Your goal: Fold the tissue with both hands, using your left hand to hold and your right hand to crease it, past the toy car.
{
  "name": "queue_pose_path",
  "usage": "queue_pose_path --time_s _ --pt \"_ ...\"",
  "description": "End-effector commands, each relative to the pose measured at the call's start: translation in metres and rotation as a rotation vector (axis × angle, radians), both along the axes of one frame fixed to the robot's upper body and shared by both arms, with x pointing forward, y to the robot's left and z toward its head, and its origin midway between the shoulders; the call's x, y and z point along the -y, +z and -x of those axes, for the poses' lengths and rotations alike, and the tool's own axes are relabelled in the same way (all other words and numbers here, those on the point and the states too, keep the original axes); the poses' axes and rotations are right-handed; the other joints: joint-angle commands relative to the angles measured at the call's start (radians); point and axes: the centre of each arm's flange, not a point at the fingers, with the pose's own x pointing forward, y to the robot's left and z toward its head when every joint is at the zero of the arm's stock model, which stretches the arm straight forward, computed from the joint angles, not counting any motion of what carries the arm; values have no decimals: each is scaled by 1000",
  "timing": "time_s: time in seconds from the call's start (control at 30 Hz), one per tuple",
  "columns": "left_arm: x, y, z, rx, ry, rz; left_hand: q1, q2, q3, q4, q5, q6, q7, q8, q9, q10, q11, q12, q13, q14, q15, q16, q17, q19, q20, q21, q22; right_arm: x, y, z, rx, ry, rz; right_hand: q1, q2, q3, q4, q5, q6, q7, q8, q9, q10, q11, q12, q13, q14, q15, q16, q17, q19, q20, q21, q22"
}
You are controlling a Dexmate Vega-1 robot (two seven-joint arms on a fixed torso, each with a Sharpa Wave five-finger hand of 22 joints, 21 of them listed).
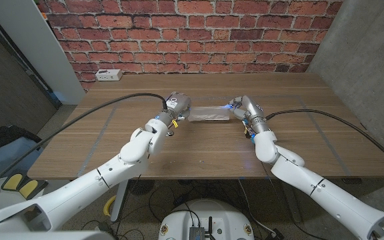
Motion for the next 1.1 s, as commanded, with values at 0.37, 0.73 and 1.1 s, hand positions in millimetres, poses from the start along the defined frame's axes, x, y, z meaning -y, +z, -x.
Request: queue_pose_path --time_s 0.37,0.73,1.1 --pt "0 11 -42 -49 26 -13 5 -5 10 2 3 5 -4 -10 1 13 -2 -3 3 10 -47 1 1 9 0 10 4 -16 9 -32 -42 -31 86 -10 -4 13 -4 -1 10 1 -3 5 33 37 118 256 -10 -73 9 -6 -13 1 26 2" --pt "-1 11 -57 -72 37 2 4 -4 12 3 2 6 -3 -17 1 21 0 -3 3 20 -42 3 2 15 1 15 6 -23 16 -42 -40 -26 124 -18 -3 13 0 -3 6 -9 -11 -3 25 24 117 254 -21 -74 7 -18 -19 0 38 1" --pt "-3 8 -70 -82 63 8 4 -7 13 2 2 9 -2 -22 1 26 1 -4 4 25 -45 2 1 18 1 19 7 -30 22 -52 -30 -30 156 -27 1 11 4 -4 -2 -22 -22 -11 14 17 112 246 -35 -85 14 -25 -27 -4 50 -2"
